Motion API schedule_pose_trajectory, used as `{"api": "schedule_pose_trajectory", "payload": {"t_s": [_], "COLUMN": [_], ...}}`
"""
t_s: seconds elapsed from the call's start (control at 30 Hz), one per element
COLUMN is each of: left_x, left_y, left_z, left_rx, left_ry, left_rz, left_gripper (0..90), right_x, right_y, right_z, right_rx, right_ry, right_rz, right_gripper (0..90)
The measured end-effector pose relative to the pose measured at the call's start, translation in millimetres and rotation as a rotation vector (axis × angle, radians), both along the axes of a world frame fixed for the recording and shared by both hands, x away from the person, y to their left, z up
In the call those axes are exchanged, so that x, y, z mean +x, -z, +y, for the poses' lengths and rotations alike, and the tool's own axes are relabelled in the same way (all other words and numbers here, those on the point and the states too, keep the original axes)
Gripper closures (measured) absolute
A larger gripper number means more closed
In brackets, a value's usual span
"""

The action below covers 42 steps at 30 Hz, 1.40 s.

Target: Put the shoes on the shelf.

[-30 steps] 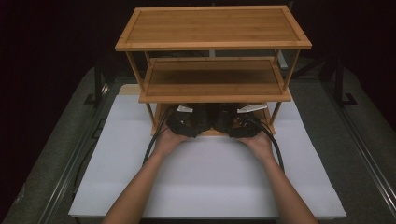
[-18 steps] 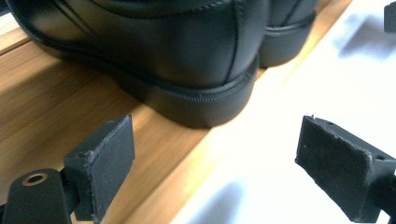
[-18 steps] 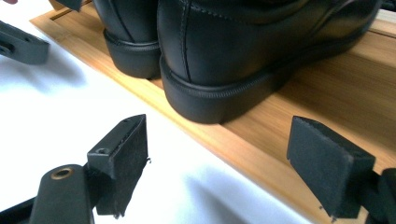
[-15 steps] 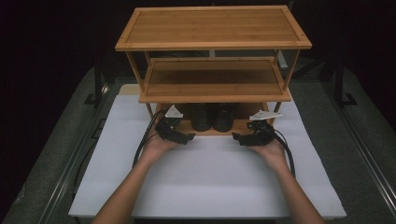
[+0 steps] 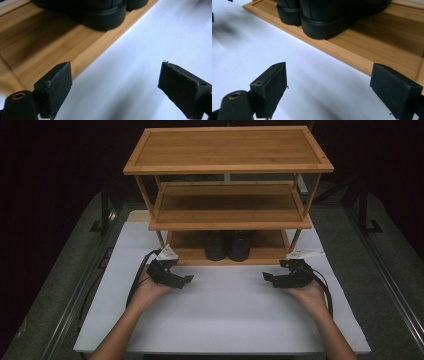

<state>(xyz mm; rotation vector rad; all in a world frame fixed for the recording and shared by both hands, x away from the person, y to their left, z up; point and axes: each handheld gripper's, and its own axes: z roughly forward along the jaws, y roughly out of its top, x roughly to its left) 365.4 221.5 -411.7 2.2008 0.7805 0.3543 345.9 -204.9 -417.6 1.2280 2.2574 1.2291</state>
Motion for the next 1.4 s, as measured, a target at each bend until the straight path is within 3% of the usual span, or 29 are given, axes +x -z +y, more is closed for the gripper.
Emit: {"api": "schedule_pose_trajectory", "payload": {"t_s": [0.43,0.9,1.4], "left_x": [-44.4,-84.3,-111.8], "left_y": [-0.9,8.6,32.4], "left_z": [37.5,87.3,113.6], "left_rx": [0.011,0.023,0.073], "left_ry": [-0.012,-0.105,-0.170], "left_rz": [0.015,0.031,0.056], "left_gripper": [11.2,10.5,4.8], "right_x": [-41.0,-82.5,-100.3], "right_y": [-0.2,10.8,35.9], "right_z": [-31.2,-62.6,-82.8], "right_rx": [-0.017,-0.034,-0.100], "right_ry": [0.024,0.070,0.124], "right_rz": [0.005,0.036,0.071], "right_gripper": [13.4,12.1,8.0]}}
